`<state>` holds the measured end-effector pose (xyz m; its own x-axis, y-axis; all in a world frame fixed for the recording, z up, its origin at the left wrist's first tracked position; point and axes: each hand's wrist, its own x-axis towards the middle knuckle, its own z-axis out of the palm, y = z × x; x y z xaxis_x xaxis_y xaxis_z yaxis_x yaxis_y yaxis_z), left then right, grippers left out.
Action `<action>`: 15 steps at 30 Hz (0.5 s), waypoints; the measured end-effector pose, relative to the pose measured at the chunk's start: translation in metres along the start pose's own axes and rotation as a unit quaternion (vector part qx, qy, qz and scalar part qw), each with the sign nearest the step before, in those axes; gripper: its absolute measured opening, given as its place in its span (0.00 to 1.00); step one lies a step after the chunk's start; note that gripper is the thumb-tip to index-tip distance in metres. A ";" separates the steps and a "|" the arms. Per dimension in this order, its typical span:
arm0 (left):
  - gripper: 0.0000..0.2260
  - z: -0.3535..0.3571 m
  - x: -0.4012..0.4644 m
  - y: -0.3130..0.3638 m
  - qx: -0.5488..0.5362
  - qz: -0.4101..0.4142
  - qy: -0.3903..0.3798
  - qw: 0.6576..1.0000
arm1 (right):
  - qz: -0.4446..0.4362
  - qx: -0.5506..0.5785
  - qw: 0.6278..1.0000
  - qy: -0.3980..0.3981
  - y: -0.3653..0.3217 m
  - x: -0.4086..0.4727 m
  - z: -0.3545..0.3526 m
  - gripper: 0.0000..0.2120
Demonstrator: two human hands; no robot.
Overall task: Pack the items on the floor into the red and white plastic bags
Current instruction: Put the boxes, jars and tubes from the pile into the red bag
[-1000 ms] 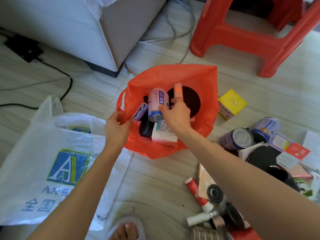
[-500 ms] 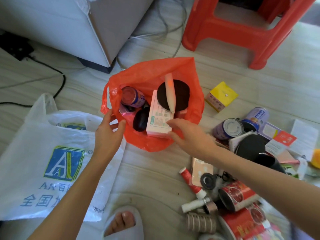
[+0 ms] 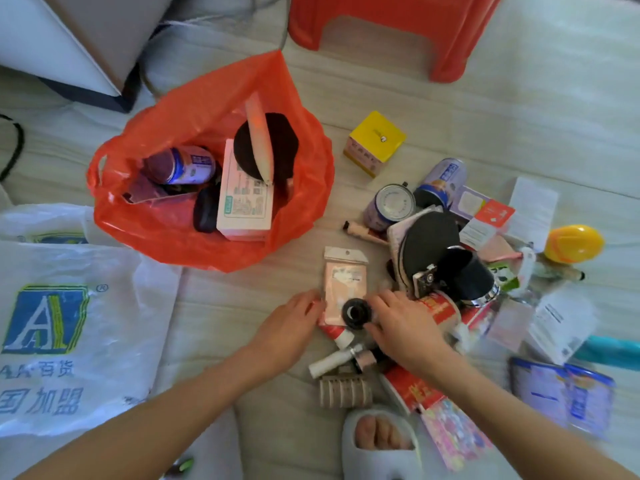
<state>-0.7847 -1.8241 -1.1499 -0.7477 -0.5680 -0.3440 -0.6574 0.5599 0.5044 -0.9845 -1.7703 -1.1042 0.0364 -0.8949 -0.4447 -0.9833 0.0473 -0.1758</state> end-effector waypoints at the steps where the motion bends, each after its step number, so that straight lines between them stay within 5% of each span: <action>1: 0.32 0.004 0.003 0.000 0.018 -0.008 -0.002 1.000 | -0.005 -0.025 1.000 -0.003 -0.002 0.004 0.005 0.23; 6: 0.18 0.000 0.004 -0.009 -0.030 -0.085 -0.012 0.996 | -0.019 -0.105 0.994 -0.039 -0.004 0.033 0.024 0.41; 10: 0.17 -0.003 -0.014 -0.022 -0.063 -0.117 -0.030 0.991 | -0.026 -0.146 0.989 -0.022 -0.010 0.048 0.032 0.31; 15: 0.21 -0.029 -0.048 -0.037 -0.170 -0.208 0.052 0.962 | -0.010 -0.171 0.985 -0.003 -0.016 0.057 0.038 0.25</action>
<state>-0.7222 -1.8351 -1.1294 -0.4018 -0.7669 -0.5003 -0.8154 0.0510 0.5767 -0.9595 -1.8056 -1.1602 0.0556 -0.8913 -0.4499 -0.9851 -0.1226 0.1210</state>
